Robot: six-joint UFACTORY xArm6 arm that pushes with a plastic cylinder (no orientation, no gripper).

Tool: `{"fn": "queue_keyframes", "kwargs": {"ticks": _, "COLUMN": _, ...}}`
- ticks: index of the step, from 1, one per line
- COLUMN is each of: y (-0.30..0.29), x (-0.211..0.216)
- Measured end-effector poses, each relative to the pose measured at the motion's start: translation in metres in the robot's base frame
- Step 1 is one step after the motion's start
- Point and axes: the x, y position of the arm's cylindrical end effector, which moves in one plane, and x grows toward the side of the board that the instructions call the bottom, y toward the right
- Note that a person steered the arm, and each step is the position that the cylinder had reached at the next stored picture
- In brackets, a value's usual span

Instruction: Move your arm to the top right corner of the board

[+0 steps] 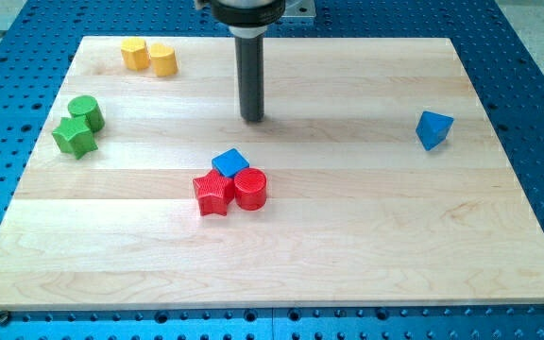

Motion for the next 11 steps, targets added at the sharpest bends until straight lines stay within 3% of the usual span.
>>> {"fn": "queue_keyframes", "kwargs": {"ticks": 6, "y": 0.144, "x": -0.13}}
{"fn": "queue_keyframes", "kwargs": {"ticks": 11, "y": 0.227, "x": -0.161}}
